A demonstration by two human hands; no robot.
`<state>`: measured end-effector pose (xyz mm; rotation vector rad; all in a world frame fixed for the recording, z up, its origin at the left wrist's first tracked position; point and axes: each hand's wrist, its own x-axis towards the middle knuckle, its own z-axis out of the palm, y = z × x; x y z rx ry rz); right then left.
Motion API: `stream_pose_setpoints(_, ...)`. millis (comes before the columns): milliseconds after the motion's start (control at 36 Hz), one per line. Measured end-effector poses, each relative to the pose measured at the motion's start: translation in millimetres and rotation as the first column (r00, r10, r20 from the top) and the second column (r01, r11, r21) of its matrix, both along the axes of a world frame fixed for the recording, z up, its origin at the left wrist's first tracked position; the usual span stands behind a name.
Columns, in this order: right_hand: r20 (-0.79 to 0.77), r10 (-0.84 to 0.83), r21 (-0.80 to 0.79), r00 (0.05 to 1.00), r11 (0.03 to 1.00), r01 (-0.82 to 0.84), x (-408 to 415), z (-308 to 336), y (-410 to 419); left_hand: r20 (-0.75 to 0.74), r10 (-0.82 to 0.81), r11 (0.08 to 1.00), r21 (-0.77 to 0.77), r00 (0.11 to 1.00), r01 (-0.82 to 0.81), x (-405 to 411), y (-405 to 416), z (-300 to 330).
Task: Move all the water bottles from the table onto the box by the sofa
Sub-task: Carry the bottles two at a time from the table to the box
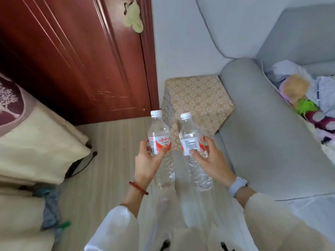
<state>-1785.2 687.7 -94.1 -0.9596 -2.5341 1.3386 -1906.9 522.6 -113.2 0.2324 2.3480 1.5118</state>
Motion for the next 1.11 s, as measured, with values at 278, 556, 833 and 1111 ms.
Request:
stream_pose_setpoints(278, 0.045, -0.087, -0.087, 0.995, 0.992, 0.090, -170, -20, 126, 0.094, -0.062, 0.998, -0.007, 0.994, 0.062, -184, 127, -12)
stream_pose_setpoints(556, 0.121, -0.026, -0.243, 0.992, 0.968, 0.055, -295, -101, 262, 0.198, -0.108, 0.994, 0.033, 0.974, 0.104, -303, 253, -99)
stream_pose_setpoints(833, 0.071, 0.069, -0.230, 0.995, 0.972, -0.051, -415, -191, 371, 0.090, -0.149, 0.989, 0.001, 0.985, 0.149, -405, 360, -193)
stream_pose_setpoints(1111, -0.108, -0.109, -0.213, 0.988, 0.973, 0.084, -499, -231, 406, -0.030, -0.103, 0.994, 0.018, 0.994, 0.103, -467, 424, -226)
